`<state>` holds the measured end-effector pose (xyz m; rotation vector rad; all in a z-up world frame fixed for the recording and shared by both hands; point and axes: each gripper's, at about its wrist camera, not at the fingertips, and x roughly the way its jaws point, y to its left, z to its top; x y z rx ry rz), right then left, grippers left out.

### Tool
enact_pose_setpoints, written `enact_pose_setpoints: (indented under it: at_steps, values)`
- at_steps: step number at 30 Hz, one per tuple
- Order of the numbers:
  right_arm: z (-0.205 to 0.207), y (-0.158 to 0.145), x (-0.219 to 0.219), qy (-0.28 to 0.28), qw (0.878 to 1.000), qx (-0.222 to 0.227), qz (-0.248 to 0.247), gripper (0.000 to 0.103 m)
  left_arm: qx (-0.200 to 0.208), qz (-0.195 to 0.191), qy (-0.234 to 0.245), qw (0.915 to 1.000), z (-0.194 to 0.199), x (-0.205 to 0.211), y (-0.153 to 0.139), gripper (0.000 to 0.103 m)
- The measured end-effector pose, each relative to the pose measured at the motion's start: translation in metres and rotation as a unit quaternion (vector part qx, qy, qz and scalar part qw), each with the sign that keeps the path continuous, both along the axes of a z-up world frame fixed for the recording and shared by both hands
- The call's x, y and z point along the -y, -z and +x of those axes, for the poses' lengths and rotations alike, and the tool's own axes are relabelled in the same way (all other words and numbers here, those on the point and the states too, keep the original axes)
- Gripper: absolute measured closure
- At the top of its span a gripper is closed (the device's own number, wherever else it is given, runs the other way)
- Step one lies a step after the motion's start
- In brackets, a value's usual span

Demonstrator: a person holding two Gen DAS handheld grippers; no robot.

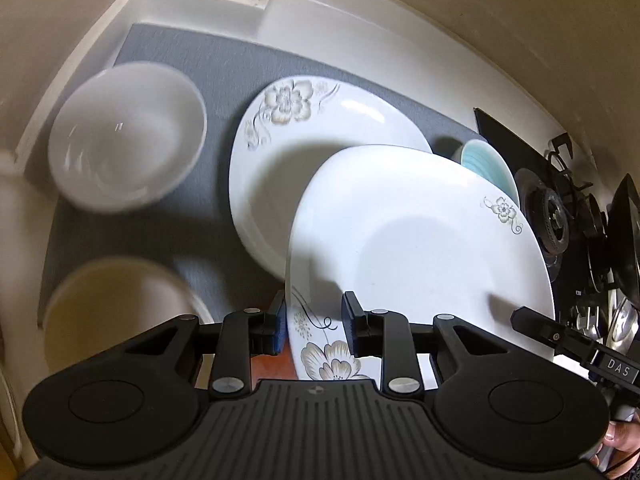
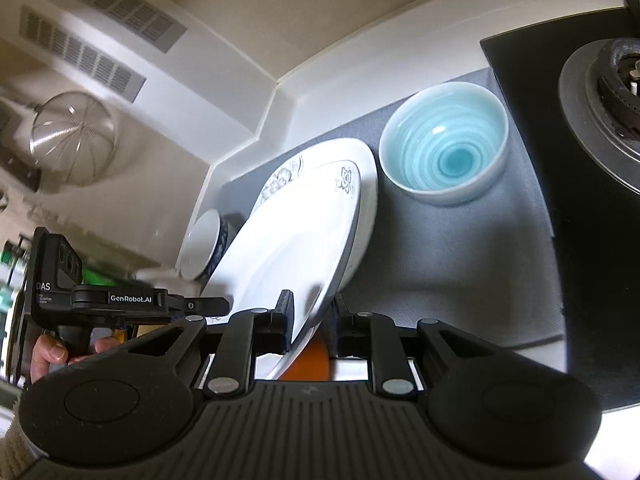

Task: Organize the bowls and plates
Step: 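Lower the plate onto the other white square plate and open both grippers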

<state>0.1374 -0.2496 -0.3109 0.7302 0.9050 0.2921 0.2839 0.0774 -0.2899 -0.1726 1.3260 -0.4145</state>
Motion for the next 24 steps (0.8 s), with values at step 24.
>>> enact_pose_setpoints:
  at_steps: [24]
  values:
    - [0.068, 0.050, -0.019, 0.031, 0.998, -0.055, -0.028, 0.086, 0.009, 0.036, 0.052, 0.9979, 0.072, 0.006, 0.031, 0.071]
